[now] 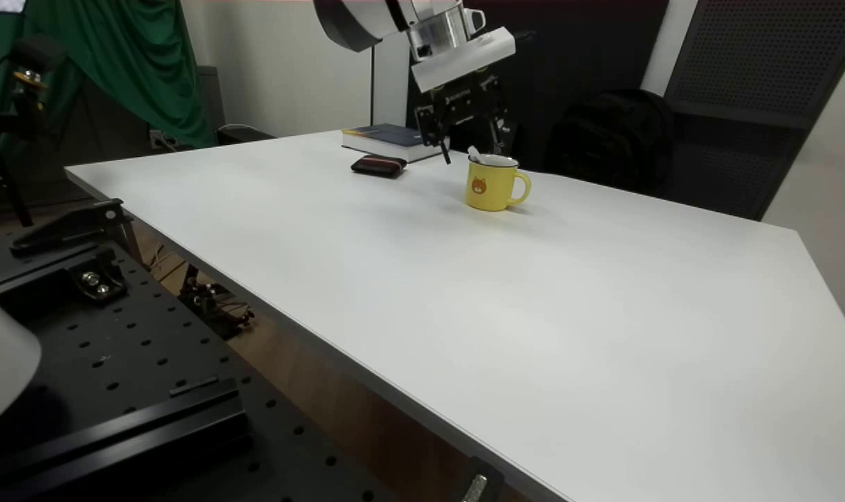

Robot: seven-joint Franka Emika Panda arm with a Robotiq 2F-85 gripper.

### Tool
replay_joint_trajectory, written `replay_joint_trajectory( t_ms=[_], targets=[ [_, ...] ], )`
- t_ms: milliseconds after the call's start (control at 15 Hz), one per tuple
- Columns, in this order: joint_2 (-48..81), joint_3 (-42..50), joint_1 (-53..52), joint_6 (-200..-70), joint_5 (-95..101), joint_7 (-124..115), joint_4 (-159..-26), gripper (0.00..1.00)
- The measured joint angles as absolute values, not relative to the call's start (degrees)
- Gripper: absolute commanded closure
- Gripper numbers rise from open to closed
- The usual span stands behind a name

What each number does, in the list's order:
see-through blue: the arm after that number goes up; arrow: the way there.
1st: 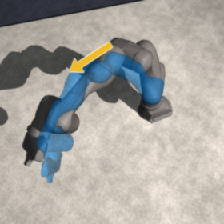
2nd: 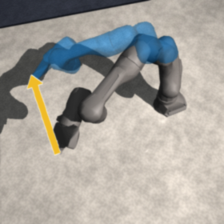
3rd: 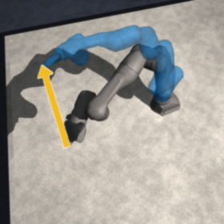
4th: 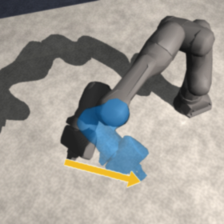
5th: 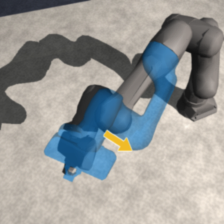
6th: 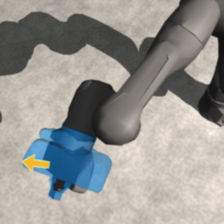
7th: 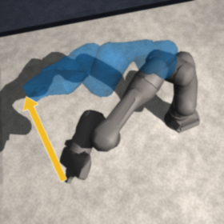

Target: Remove the marker from the yellow cup.

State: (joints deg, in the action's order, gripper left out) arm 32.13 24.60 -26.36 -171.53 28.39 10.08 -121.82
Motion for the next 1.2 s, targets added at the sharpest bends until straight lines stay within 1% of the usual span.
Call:
replay_joint_trajectory(
  t_ms=[133, 1200],
  targets=[
    [33.0, 27.5, -29.1, -172.1, 28.8, 9.7, -122.0, 0.0],
    [34.9, 37.2, -39.3, -177.8, 29.3, 6.4, -124.0, 0.0]
  ],
)
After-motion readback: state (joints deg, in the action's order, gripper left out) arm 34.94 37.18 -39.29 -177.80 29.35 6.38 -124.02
